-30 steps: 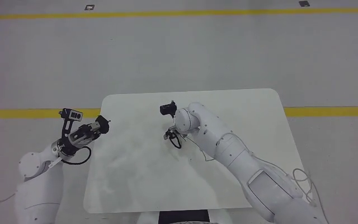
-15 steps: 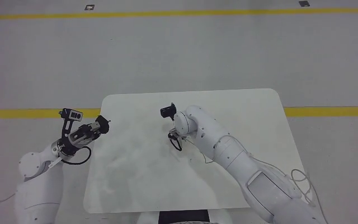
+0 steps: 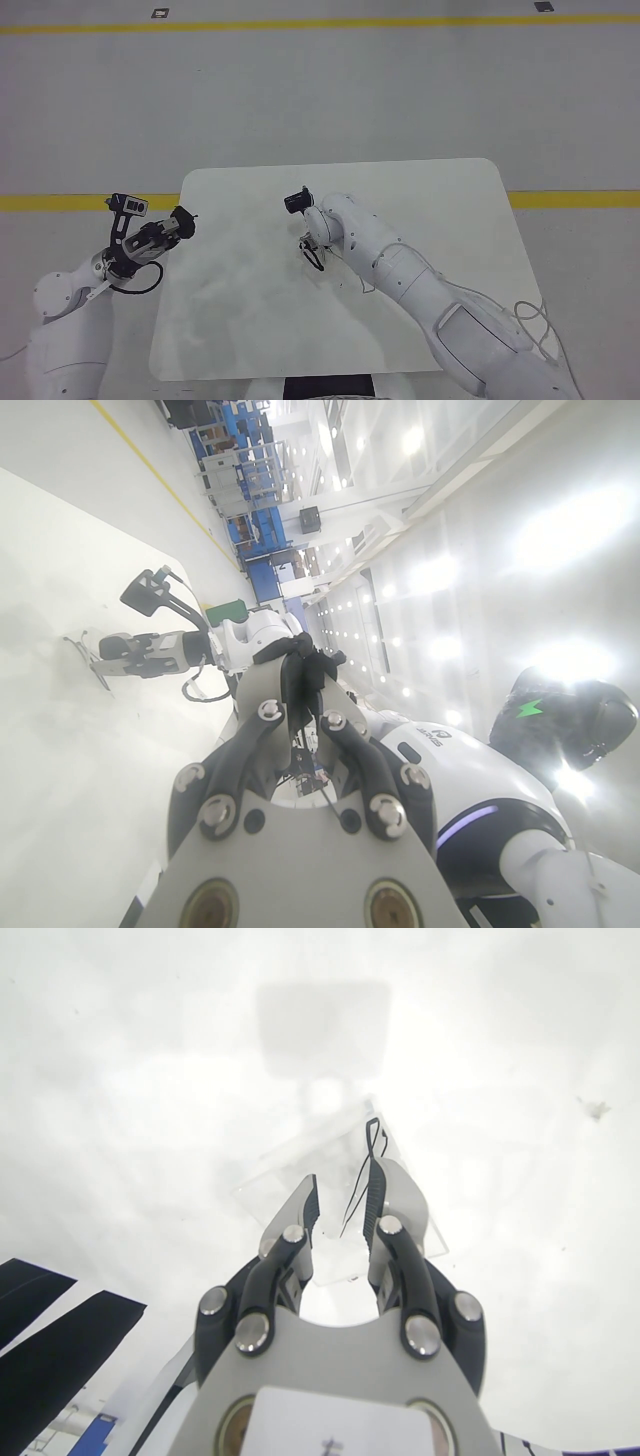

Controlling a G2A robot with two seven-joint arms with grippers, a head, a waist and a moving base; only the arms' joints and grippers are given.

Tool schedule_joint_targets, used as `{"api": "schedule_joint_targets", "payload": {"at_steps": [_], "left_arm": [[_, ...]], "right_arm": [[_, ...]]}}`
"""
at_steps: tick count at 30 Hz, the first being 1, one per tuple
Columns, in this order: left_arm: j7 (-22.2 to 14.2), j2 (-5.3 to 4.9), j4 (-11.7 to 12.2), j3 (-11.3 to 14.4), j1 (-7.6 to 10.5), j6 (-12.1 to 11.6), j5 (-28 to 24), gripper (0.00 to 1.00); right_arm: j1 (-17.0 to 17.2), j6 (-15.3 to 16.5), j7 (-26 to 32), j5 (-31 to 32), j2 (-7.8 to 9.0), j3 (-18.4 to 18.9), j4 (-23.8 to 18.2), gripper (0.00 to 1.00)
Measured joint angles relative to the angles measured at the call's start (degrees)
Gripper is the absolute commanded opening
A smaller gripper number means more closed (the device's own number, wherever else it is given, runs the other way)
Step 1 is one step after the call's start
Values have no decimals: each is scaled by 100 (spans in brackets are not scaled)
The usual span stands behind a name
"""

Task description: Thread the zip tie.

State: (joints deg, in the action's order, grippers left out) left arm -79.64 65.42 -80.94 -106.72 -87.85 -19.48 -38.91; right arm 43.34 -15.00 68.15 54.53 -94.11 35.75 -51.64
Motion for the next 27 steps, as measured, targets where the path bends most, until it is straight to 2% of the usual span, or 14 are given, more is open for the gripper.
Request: {"api": "schedule_joint_targets", "payload": {"at_steps": [13,19,27], "left_arm": [[0,0,0,0,0,0,0,0],[0,0,0,0,0,0,0,0],[0,0,0,0,0,0,0,0]], "right_arm": [[-94,-42,-41,210,-172,-160,385,13],[-148,-14,-64,160,-251,-150,589,0],[-243,65,-109,79,-331,-89,778,0]]}}
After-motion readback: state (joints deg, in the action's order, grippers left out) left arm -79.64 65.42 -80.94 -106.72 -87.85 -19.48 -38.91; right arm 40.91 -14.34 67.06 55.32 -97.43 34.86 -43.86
